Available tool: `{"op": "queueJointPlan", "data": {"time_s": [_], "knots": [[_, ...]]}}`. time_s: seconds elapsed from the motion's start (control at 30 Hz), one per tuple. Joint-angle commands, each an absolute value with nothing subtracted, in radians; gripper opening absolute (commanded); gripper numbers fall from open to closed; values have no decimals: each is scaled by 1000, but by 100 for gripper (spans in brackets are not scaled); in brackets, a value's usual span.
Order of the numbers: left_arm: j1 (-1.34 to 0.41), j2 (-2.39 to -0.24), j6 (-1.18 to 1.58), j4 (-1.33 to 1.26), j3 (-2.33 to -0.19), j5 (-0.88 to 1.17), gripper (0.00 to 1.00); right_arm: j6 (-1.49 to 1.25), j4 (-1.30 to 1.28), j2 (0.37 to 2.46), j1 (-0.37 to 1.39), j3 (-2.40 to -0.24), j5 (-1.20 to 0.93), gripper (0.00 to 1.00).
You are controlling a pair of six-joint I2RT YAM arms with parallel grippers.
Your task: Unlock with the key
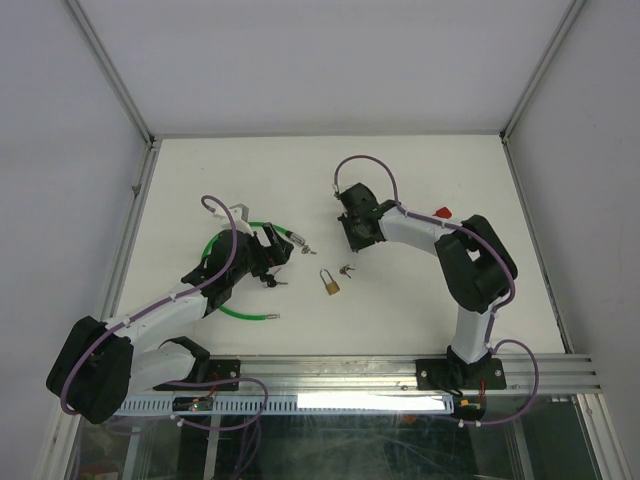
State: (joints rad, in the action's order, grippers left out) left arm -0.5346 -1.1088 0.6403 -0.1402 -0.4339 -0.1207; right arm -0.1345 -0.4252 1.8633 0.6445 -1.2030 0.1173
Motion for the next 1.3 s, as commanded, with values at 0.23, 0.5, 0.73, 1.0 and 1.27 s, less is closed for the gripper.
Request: {"op": "queueJointPlan", "data": {"time_s": [0.23,0.5,0.73,1.0,1.27], "knots": [[-525,-1106,641,-184,-447,-103,99,-123,-502,1689,634,-1172,95,0],[-526,-1104,639,-183,-445,-108,99,-104,-479,1752,630,-1228,67,28],[-525,-1102,638,-182,-445,-104,99,-68,-493,1847,616,-1302,52,34],[-526,-1104,638,-183,-446,-104,99,-42,-506,1912,600,-1349,-2,31],[-527,-1103,651,-198,-445,-52,99,-41,-497,1928,585,-1341,-27,20]]}}
